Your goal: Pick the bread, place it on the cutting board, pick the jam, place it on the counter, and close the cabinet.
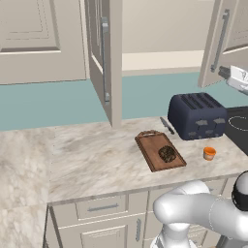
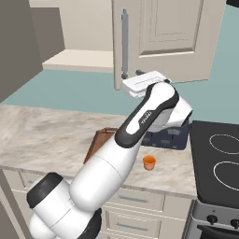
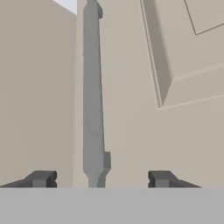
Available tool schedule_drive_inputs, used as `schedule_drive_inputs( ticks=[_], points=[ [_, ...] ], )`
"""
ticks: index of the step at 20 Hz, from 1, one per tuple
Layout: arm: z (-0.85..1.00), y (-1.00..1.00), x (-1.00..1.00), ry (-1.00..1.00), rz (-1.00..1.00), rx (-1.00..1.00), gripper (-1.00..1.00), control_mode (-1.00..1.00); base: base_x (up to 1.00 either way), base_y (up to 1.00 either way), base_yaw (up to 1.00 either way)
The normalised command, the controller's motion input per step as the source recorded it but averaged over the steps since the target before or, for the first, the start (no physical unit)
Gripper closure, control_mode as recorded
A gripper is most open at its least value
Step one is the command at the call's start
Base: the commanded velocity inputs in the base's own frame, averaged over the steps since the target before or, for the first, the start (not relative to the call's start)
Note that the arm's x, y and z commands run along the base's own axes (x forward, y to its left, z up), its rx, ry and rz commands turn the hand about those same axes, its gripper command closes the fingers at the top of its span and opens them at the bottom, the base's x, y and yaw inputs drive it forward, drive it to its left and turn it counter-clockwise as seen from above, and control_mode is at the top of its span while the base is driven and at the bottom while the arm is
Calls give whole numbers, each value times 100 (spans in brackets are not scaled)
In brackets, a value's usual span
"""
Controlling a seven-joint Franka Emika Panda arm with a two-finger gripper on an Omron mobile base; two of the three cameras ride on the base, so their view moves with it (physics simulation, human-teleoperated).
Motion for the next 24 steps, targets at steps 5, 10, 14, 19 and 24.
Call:
schedule_drive_inputs(
  ticks=[5,10,14,19,24],
  points=[
    [0,26,34,0,0,0,-100,-100,0,0,0],
    [0,27,32,0,0,0,-100,-100,0,0,0],
    [0,31,30,0,0,0,-100,-100,0,0,0],
    [0,28,19,0,-2,0,-100,-100,0,0,0],
    [0,19,18,0,-6,0,-100,-100,0,0,0]
  ],
)
